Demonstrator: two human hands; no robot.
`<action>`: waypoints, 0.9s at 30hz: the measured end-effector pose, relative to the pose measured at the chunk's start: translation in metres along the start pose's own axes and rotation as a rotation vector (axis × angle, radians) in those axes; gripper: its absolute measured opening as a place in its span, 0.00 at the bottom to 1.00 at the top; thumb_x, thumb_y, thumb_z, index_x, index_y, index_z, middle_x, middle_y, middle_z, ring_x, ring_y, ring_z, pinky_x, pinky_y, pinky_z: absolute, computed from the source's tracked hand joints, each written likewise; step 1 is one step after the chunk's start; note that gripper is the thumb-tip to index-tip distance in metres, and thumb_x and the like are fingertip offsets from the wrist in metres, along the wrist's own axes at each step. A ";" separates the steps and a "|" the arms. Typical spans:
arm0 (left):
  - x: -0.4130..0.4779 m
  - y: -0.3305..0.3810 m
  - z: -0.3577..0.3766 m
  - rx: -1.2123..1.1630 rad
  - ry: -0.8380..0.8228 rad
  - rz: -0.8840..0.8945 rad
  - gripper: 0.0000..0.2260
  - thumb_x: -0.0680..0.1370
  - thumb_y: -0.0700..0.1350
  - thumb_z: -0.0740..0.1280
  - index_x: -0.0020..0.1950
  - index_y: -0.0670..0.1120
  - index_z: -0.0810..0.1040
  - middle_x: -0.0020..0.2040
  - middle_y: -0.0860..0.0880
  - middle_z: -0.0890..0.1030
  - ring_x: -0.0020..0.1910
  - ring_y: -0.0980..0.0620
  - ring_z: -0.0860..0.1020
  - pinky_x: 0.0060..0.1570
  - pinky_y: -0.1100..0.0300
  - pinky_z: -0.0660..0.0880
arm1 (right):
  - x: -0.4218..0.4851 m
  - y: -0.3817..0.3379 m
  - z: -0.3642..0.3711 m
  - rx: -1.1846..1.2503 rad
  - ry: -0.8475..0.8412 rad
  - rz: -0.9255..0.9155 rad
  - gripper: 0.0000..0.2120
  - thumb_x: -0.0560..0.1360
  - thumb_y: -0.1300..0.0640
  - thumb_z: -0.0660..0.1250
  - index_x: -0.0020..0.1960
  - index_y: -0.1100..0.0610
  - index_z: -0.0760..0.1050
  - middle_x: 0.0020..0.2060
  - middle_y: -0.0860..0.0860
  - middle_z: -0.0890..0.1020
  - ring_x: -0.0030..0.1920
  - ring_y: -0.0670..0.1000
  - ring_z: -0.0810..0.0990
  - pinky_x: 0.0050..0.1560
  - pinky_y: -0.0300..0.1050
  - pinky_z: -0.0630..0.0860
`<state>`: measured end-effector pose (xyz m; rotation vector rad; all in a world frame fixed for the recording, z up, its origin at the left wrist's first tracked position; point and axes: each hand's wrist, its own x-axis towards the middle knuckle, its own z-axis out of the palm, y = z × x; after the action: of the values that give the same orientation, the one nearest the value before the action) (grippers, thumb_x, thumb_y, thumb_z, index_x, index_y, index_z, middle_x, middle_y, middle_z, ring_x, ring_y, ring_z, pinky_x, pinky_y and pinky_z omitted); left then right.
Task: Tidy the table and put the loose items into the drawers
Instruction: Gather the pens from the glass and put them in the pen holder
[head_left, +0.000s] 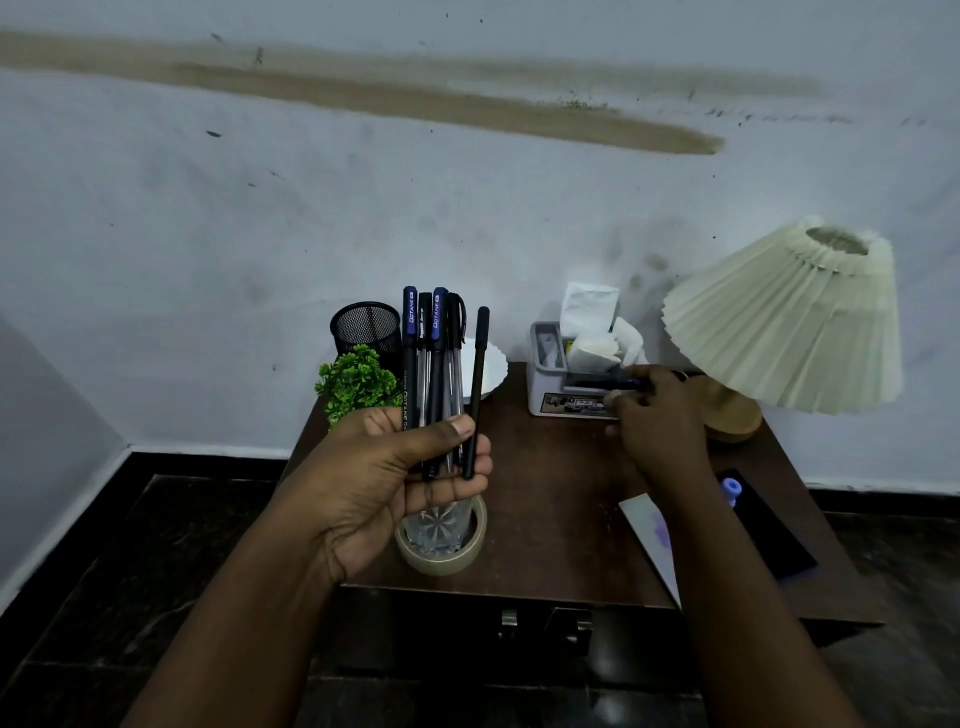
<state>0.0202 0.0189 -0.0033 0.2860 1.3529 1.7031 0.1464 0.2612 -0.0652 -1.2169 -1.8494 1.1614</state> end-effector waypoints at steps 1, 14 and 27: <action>0.000 0.000 0.000 -0.002 0.001 0.000 0.11 0.69 0.39 0.77 0.48 0.33 0.86 0.48 0.31 0.86 0.43 0.40 0.88 0.38 0.53 0.85 | 0.002 -0.001 -0.001 0.080 0.007 0.010 0.11 0.80 0.63 0.66 0.61 0.56 0.78 0.46 0.54 0.86 0.37 0.52 0.85 0.38 0.45 0.81; -0.003 0.002 -0.005 -0.016 0.007 0.006 0.15 0.71 0.39 0.76 0.53 0.31 0.82 0.49 0.32 0.86 0.43 0.41 0.87 0.39 0.53 0.85 | -0.007 -0.056 -0.005 0.697 -0.041 0.049 0.17 0.84 0.46 0.60 0.42 0.55 0.75 0.39 0.52 0.78 0.35 0.48 0.79 0.35 0.45 0.79; -0.009 -0.008 0.018 0.118 -0.101 -0.067 0.07 0.75 0.37 0.75 0.51 0.35 0.85 0.49 0.32 0.86 0.42 0.41 0.87 0.41 0.52 0.86 | -0.051 -0.086 0.041 1.040 -0.665 0.374 0.26 0.74 0.42 0.73 0.61 0.63 0.81 0.57 0.64 0.83 0.56 0.66 0.84 0.56 0.67 0.81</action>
<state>0.0415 0.0236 -0.0002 0.3845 1.3750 1.5359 0.0991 0.1847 -0.0060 -0.5704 -1.0287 2.5154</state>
